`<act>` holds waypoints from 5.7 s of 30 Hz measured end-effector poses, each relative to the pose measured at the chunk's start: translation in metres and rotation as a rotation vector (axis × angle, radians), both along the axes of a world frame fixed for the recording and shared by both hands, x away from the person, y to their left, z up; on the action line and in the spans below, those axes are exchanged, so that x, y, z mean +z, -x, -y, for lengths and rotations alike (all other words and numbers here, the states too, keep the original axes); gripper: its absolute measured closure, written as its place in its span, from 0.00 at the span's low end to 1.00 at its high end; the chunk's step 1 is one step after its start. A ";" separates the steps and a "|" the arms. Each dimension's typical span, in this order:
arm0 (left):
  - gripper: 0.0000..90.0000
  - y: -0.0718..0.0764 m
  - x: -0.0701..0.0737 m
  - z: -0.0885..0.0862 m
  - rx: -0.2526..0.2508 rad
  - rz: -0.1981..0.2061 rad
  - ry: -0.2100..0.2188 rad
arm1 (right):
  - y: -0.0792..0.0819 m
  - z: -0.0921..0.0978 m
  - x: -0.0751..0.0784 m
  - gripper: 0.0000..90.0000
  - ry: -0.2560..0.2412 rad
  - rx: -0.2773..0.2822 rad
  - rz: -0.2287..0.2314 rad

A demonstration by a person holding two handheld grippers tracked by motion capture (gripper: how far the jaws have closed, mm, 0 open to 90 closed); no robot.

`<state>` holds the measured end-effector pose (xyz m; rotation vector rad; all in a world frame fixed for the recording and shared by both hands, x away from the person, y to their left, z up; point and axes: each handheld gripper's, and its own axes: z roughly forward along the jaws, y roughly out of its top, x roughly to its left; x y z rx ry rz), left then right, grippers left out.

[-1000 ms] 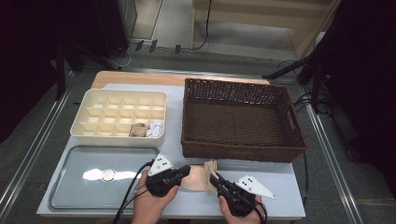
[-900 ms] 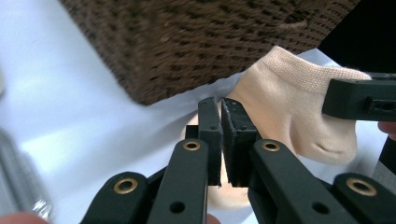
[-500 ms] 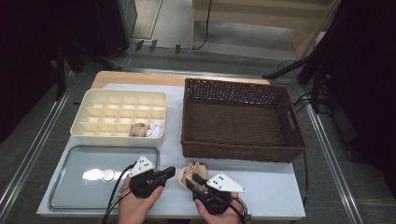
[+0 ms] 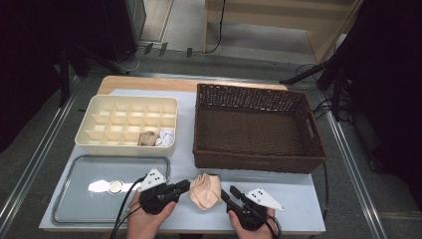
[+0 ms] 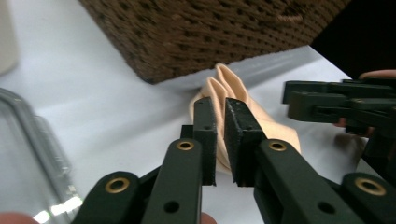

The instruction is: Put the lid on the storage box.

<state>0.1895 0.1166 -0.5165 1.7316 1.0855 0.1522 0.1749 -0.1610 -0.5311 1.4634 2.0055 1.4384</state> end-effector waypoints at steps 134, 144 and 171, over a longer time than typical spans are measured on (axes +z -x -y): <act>0.92 -0.003 -0.010 0.074 -0.114 0.038 -0.187 | -0.003 0.017 -0.006 0.76 0.036 -0.024 -0.071; 0.97 0.000 0.000 0.058 -0.107 0.048 -0.164 | -0.003 0.017 -0.007 0.71 0.047 -0.036 -0.061; 0.90 0.006 0.014 0.064 -0.118 0.031 -0.049 | -0.002 0.025 0.007 0.95 0.014 -0.002 -0.133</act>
